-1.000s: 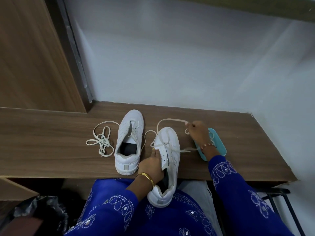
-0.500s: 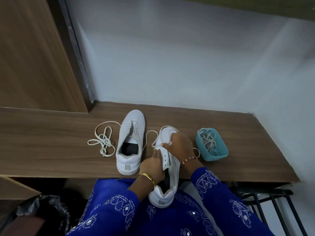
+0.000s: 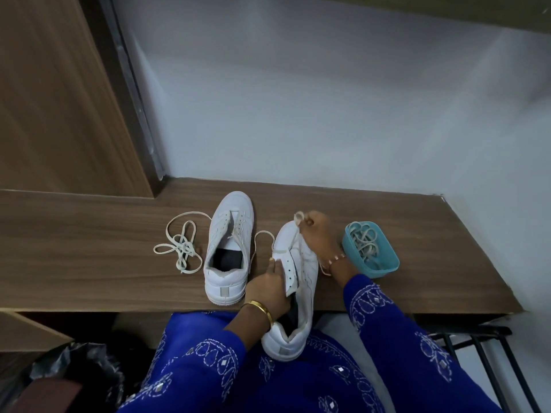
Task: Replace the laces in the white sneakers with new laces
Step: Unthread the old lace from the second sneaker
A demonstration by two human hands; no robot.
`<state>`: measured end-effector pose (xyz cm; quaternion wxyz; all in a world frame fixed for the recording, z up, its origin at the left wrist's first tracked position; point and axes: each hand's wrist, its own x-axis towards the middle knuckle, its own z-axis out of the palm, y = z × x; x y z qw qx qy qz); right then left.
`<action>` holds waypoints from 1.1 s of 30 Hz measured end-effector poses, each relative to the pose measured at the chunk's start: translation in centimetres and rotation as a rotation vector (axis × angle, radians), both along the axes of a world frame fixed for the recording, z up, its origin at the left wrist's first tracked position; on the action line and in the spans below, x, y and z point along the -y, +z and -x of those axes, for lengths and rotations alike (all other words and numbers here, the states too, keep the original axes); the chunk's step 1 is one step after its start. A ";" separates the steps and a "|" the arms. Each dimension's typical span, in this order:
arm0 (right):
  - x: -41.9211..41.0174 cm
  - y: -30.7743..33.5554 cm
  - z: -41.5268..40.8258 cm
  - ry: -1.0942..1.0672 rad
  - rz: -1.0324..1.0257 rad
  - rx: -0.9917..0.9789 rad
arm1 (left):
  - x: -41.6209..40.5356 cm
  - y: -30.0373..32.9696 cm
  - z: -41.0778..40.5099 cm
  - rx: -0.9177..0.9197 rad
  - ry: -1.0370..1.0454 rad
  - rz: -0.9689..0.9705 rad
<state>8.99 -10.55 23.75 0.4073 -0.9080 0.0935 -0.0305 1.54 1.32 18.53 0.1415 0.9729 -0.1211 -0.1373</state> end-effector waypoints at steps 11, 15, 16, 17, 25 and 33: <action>-1.2 1.7 -0.9 -0.121 -0.628 0.102 | -1.6 -0.8 -0.4 0.000 0.000 -0.007; 0.0 1.5 -1.3 -0.118 -0.450 0.119 | -1.2 -0.7 -0.3 0.012 0.012 -0.005; 0.4 1.4 -1.4 -0.120 -0.428 0.118 | -1.0 -0.7 -0.2 0.013 0.017 -0.009; 0.9 1.1 -1.5 -0.121 -0.429 0.105 | -0.8 -0.6 -0.1 0.015 0.024 -0.012; 2.9 -1.7 1.5 -0.004 0.000 -0.027 | 0.0 -0.4 0.0 0.038 0.054 -0.022; 0.9 -3.1 3.6 0.196 0.285 0.122 | 0.1 -0.4 0.1 0.026 0.055 -0.013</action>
